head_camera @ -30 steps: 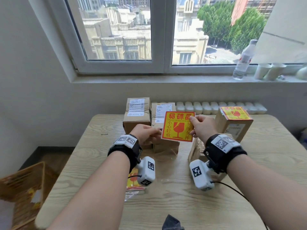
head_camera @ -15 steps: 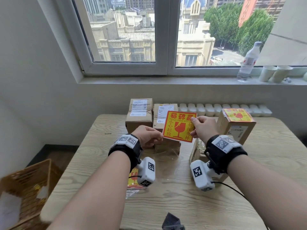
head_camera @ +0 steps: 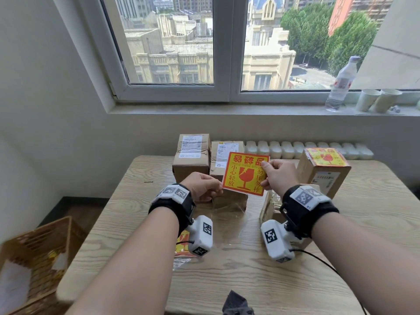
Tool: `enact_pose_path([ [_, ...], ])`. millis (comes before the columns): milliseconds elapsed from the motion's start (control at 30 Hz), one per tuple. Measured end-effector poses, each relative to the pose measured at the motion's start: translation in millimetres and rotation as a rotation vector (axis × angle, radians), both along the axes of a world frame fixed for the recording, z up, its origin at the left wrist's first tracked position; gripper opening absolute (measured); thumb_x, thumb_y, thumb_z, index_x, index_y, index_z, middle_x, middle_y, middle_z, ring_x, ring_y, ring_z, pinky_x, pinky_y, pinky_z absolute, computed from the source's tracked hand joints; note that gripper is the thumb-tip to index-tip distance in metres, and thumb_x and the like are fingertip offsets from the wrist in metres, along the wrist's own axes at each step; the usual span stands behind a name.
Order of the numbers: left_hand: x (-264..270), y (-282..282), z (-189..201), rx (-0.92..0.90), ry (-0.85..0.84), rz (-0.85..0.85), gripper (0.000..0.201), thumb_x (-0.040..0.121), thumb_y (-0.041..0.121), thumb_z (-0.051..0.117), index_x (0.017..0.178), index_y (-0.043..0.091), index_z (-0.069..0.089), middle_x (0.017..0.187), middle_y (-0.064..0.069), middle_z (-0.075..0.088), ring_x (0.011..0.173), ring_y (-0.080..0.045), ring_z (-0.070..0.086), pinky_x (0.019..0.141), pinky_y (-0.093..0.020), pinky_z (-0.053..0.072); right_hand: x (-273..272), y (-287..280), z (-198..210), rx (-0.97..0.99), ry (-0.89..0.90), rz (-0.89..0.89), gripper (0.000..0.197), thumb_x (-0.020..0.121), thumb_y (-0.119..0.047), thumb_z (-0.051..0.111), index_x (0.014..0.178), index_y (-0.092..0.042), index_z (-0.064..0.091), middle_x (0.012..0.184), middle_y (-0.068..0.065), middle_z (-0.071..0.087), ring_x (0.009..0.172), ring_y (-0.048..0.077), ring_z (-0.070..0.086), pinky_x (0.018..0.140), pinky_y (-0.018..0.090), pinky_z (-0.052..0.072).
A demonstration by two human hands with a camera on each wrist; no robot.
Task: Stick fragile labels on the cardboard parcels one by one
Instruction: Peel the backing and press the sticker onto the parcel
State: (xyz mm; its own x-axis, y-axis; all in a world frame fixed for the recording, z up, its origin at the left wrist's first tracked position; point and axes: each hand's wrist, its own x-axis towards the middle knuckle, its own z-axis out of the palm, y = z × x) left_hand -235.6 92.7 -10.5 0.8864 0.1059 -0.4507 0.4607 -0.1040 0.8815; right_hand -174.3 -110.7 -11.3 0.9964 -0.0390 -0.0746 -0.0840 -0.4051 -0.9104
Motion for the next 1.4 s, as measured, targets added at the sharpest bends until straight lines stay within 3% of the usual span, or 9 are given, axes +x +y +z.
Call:
enact_pose_path([
  [167,-1,0,1,-0.039,-0.022,0.022,0.008,0.085,0.002,0.064,0.085,0.001,0.072,0.060,-0.002,0.069,0.047,-0.006,0.053,0.053,-0.017,0.047,-5,-1,7,-0.238,-0.204,-0.037,0.031,0.087,-0.024,0.067,0.115,-0.019,0.056,0.101,-0.005,0.061,0.089,0.015,0.059,0.084,0.034,0.050],
  [267,-1,-1,4,-0.099,-0.039,0.019,0.010,0.086,-0.001,0.063,0.082,0.003,0.071,0.060,-0.003,0.069,0.045,-0.005,0.053,0.051,-0.015,0.047,-13,7,11,-0.250,-0.305,0.107,0.020,0.085,-0.021,0.069,0.105,-0.020,0.066,0.097,-0.007,0.064,0.079,0.010,0.060,0.078,0.028,0.052],
  [433,-3,-5,5,-0.117,-0.062,-0.037,0.012,0.086,-0.002,0.064,0.084,0.006,0.072,0.065,-0.002,0.070,0.052,-0.006,0.057,0.057,-0.015,0.051,-25,23,-1,-0.197,-0.040,0.558,0.016,0.084,-0.033,0.071,0.093,-0.022,0.077,0.080,-0.007,0.073,0.071,0.009,0.066,0.071,0.033,0.059],
  [667,-5,-5,5,-0.057,-0.072,-0.084,0.011,0.085,0.004,0.066,0.084,0.013,0.072,0.069,0.003,0.069,0.067,-0.009,0.060,0.066,-0.019,0.052,-28,27,-5,-0.070,0.031,0.522,0.015,0.073,-0.043,0.077,0.079,-0.029,0.078,0.080,0.005,0.076,0.082,0.028,0.072,0.080,0.049,0.059],
  [800,-3,-5,5,-0.071,-0.053,-0.078,0.012,0.082,-0.001,0.067,0.079,0.010,0.072,0.071,-0.005,0.067,0.068,-0.013,0.062,0.073,-0.025,0.053,-27,26,-3,0.030,0.085,0.482,0.011,0.075,-0.033,0.079,0.079,-0.023,0.079,0.082,0.011,0.076,0.089,0.035,0.071,0.084,0.052,0.057],
  [933,-4,-6,6,-0.118,-0.034,-0.082,0.011,0.084,-0.002,0.063,0.077,0.006,0.067,0.072,-0.007,0.066,0.066,-0.014,0.064,0.062,-0.022,0.056,-25,26,-6,0.061,0.113,0.459,0.007,0.079,-0.023,0.078,0.079,-0.017,0.078,0.084,0.013,0.076,0.088,0.031,0.072,0.085,0.046,0.058],
  [1133,3,-5,2,-0.158,-0.039,0.122,0.010,0.093,0.003,0.047,0.090,0.007,0.056,0.085,-0.013,0.065,0.076,-0.025,0.065,0.076,-0.038,0.055,-22,27,-8,0.167,0.161,0.406,0.011,0.090,-0.015,0.064,0.086,-0.008,0.072,0.083,0.013,0.075,0.074,0.018,0.072,0.072,0.032,0.060],
  [1233,5,-5,4,-0.196,-0.071,0.179,0.011,0.097,0.005,0.045,0.092,0.008,0.053,0.083,-0.014,0.063,0.073,-0.025,0.064,0.073,-0.038,0.056,-21,30,-8,0.226,0.211,0.354,0.027,0.094,-0.024,0.060,0.093,0.000,0.073,0.085,0.012,0.075,0.075,0.018,0.072,0.066,0.031,0.059],
  [1400,6,-2,5,-0.235,-0.080,0.172,0.011,0.100,0.008,0.044,0.109,0.005,0.050,0.089,-0.015,0.065,0.075,-0.023,0.066,0.061,-0.030,0.059,-22,35,-3,0.236,0.229,0.344,0.040,0.081,-0.049,0.068,0.086,-0.009,0.073,0.085,0.009,0.076,0.080,0.022,0.074,0.072,0.037,0.061],
])
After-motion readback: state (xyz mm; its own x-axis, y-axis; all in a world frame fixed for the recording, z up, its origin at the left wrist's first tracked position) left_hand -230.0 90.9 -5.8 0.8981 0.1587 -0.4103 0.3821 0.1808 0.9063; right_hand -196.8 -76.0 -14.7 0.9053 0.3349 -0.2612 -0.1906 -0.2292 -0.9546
